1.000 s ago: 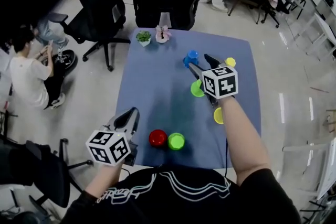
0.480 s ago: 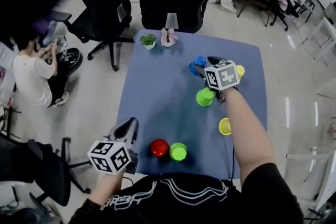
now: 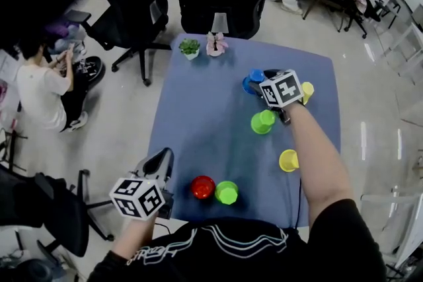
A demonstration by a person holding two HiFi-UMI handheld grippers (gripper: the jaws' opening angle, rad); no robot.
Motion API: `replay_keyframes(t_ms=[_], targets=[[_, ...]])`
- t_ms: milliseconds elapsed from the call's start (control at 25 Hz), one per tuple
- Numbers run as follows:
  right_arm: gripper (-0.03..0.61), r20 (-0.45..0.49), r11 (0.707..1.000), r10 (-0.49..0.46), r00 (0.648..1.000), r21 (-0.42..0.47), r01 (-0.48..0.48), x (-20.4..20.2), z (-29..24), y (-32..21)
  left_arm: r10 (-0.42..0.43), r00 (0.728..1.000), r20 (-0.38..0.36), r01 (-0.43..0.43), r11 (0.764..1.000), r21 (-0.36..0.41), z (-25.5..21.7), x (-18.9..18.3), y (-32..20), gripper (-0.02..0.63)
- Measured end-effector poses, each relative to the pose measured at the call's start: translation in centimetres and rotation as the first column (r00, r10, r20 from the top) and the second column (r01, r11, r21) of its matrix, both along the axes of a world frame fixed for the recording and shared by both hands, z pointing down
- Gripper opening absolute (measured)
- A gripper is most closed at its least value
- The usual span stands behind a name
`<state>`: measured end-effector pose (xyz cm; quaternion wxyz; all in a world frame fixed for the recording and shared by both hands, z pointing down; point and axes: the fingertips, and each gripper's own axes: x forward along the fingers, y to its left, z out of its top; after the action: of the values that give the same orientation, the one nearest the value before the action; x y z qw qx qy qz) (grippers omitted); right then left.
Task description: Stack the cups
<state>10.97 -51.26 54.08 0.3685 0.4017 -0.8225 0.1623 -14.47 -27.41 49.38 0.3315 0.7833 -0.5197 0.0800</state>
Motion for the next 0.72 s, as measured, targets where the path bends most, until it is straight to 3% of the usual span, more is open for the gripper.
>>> replay_keyframes(t_ms=[160, 720], targets=[[0.247, -0.008, 1.000, -0.005, 1.000, 0.008, 0.005, 0.0, 0.4, -0.2, -0.004, 1.000, 0.004, 0.004, 1.000, -0.009, 0.3, -0.3, 0.0, 0.028], [0.243, -0.002, 0.997, 0.024, 1.000, 0.076, -0.024, 0.4, -3.1, 0.2, -0.020, 1.000, -0.011, 0.020, 1.000, 0.005, -0.2, -1.6, 1.3, 0.028]])
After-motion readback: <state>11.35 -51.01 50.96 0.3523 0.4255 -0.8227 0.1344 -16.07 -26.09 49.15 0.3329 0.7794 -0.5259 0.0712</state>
